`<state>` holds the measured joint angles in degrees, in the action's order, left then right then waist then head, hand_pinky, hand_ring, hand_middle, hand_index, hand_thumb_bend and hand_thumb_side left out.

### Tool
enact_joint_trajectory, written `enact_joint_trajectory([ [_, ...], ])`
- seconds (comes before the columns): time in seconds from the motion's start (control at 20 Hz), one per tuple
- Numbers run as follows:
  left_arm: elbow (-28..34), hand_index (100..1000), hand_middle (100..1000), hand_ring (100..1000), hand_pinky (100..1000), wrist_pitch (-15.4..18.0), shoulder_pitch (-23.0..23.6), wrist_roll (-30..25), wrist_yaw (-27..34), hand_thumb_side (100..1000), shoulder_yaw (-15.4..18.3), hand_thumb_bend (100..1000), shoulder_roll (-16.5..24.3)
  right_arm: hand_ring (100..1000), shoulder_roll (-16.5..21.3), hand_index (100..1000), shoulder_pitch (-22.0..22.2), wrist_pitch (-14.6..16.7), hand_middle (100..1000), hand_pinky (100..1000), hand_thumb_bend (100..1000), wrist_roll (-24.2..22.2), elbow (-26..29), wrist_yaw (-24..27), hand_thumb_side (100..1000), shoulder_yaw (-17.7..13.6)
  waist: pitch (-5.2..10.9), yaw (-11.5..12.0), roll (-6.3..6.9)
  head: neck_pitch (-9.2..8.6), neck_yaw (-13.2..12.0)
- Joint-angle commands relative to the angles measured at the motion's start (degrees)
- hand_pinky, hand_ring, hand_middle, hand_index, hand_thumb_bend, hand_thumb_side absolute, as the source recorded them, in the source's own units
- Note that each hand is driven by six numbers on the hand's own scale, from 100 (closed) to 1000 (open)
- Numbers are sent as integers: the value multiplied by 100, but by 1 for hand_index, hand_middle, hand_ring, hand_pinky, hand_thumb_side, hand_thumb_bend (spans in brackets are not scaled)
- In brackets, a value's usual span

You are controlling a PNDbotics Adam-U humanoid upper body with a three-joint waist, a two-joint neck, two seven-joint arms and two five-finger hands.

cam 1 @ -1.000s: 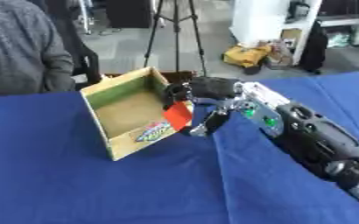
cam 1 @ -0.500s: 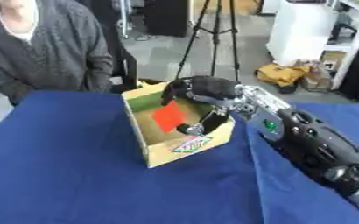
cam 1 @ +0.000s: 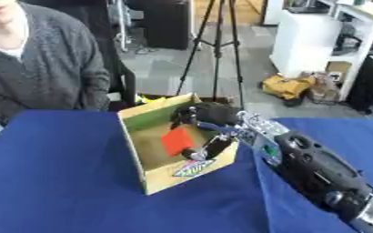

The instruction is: Pick up objects on the table and place them in the box.

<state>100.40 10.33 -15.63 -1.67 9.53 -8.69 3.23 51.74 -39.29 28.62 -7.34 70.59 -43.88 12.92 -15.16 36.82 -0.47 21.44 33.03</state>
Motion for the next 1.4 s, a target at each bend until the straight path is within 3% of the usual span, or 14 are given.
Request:
enact_joint_trajectory([
  [0.05,132,592,631,788,495,11,-66,-12,16,974,-7,100,2,914,172,883,-49,-9,841,776,172,127,-108,-210,434,-87,81,-23,18,-90,23],
  [0.2,133,593,631,787,495,12,-76,-1,7,974,2,100,5,913,162,914,-42,-22,845,778,225,222,-139,-293,457,-87,87,-54,5,-77,33],
  [0.45,135,594,630,787,495,14,-100,17,-9,974,11,100,9,916,161,944,-38,-24,854,782,355,331,-107,-345,692,-90,96,-99,-17,-79,30],
  [0.65,134,594,630,786,495,14,-100,26,-14,974,18,100,7,919,165,950,-33,-48,860,784,383,371,-92,-355,825,-90,92,-118,-24,-63,26],
  [0.85,135,594,630,786,495,15,-102,30,-16,974,19,100,6,919,168,950,-28,-66,860,784,383,392,-86,-336,825,-88,91,-125,-24,-61,28],
  [0.9,134,594,629,786,495,15,-101,31,-16,974,20,100,5,909,164,920,-33,-71,848,769,181,395,-80,-331,737,-92,91,-129,-21,-62,29],
  [0.95,133,594,629,786,495,16,-96,39,-18,974,32,100,0,909,123,920,-71,-104,848,769,181,432,-21,-294,737,-148,90,-177,-11,-70,15],
  [1.0,131,593,629,786,495,19,-93,53,-21,975,52,100,-4,909,80,888,-94,-140,838,759,100,493,78,-232,626,-226,87,-239,-2,-68,-5],
  [1.05,128,593,629,786,495,23,-92,69,-27,975,71,100,-6,909,57,888,-86,-181,838,759,100,571,205,-154,626,-281,84,-291,2,-65,-23],
  [1.1,123,593,629,786,494,25,-91,84,-34,975,88,100,-7,920,31,852,-72,-238,825,745,100,650,332,-75,539,-335,83,-356,9,-66,-47],
  [1.35,74,592,629,787,494,44,-73,198,-84,976,208,100,14,970,-175,773,76,-627,802,721,100,1058,967,334,549,-575,115,-798,51,-26,-241],
  [1.4,50,592,629,787,494,45,-54,228,-95,978,234,100,14,992,-239,745,137,-701,797,715,100,1142,1099,417,606,-584,136,-899,62,13,-313],
])
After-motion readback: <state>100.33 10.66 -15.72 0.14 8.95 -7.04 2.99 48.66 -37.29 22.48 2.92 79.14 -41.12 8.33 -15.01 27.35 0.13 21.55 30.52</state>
